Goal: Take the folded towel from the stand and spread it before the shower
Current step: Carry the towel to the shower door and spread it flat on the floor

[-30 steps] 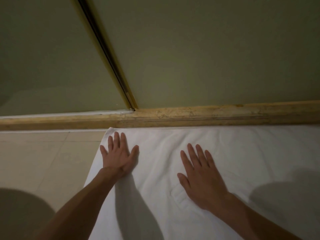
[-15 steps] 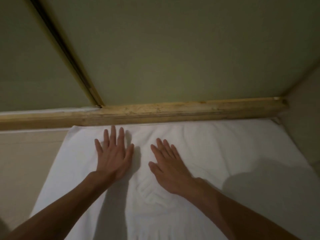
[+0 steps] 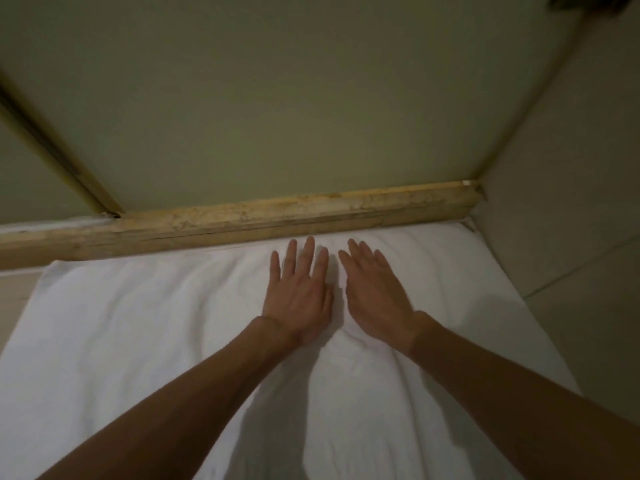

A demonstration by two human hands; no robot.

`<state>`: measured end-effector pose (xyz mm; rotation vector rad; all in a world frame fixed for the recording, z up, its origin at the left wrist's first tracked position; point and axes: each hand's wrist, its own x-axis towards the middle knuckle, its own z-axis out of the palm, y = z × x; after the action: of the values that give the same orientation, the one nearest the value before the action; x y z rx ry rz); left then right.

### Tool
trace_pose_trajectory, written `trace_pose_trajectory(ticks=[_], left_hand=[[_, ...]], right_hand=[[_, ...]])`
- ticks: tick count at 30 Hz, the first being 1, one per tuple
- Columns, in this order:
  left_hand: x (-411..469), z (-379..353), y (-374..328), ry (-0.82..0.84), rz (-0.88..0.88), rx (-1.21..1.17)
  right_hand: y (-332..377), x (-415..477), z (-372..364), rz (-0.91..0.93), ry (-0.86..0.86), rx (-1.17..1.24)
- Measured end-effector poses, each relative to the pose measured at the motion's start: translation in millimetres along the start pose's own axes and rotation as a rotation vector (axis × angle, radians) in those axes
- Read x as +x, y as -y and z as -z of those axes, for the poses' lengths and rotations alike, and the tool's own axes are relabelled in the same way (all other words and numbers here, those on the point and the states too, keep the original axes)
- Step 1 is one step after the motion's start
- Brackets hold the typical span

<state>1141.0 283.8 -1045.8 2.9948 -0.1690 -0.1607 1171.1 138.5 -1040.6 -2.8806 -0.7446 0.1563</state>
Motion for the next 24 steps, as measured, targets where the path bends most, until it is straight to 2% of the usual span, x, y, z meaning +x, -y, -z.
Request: trace_pose_trajectory(ticks=[4, 6, 11, 24], left_hand=[[12, -13, -9, 0.067, -0.04, 0.018], [13, -20, -2, 0.081, -0.011, 0.024], [9, -28, 21, 0.017, -0.01, 0.052], [-32, -19, 130, -0.053, 0.219, 0.04]], right_hand=[[-7, -6, -18, 0.003, 0.076, -0.102], [-7, -8, -25, 0.004, 0.056, -0.127], [-8, -8, -31, -0.022, 0.018, -0.107], [-11, -6, -33, -0.021, 0.041, -0.141]])
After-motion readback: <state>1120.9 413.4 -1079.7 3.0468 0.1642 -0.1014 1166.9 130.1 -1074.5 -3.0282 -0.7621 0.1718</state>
